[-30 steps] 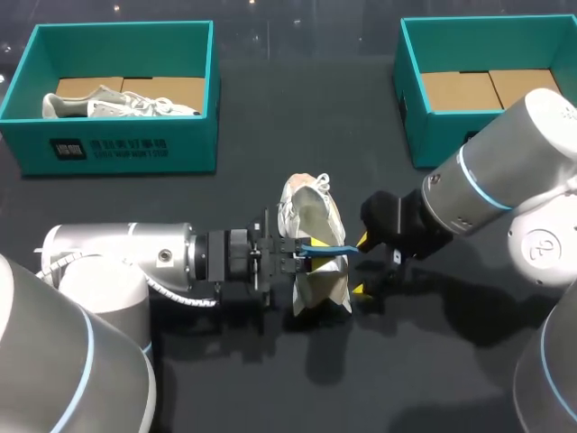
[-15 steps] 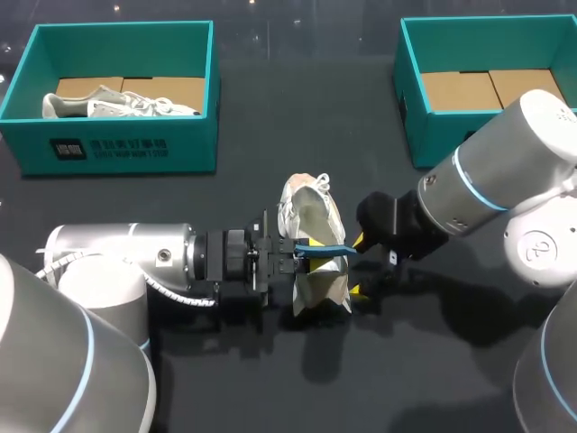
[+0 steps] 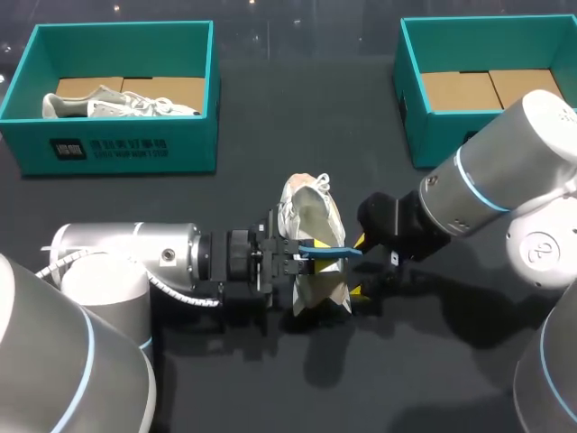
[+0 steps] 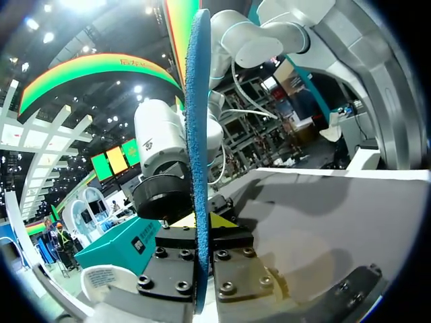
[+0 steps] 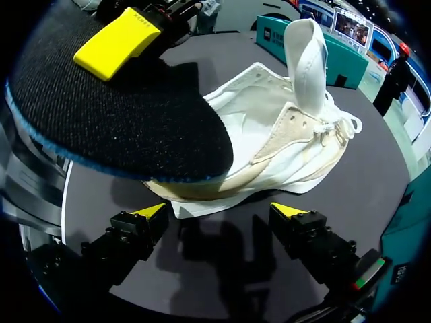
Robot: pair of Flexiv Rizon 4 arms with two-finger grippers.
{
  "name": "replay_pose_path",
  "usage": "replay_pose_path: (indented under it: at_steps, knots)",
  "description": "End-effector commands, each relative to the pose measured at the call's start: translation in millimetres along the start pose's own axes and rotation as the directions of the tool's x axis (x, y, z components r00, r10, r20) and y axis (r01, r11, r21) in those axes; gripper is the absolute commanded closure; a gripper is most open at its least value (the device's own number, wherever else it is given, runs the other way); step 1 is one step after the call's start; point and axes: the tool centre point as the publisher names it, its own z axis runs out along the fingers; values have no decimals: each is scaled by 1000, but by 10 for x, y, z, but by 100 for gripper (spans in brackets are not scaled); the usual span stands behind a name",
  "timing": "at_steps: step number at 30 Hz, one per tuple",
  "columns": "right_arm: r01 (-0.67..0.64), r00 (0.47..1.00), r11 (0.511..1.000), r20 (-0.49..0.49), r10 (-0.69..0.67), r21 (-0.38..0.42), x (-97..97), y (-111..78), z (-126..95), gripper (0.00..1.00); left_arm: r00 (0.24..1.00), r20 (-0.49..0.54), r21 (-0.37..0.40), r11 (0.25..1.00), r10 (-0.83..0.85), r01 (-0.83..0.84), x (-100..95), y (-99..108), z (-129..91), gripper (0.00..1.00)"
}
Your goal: Take the shoe out of the shoebox, open the shoe tongue, remove and reinsert the insole, then place the shoe into the shoebox
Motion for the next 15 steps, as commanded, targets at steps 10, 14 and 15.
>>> replay_pose_path:
  at_steps: [10,14,15]
  knots:
    - [0,1000,1000,3,0,-1,17,-9,-10,0,1000,-2,2,1000,-30,30,-81,163,61,100]
    - [0,1000,1000,3,0,-1,17,-9,-10,0,999,-6,7,999,-44,44,-55,233,-32,100]
    - [0,1000,1000,3,0,-1,17,-9,-10,0,999,-7,7,999,-48,48,-44,246,-56,100]
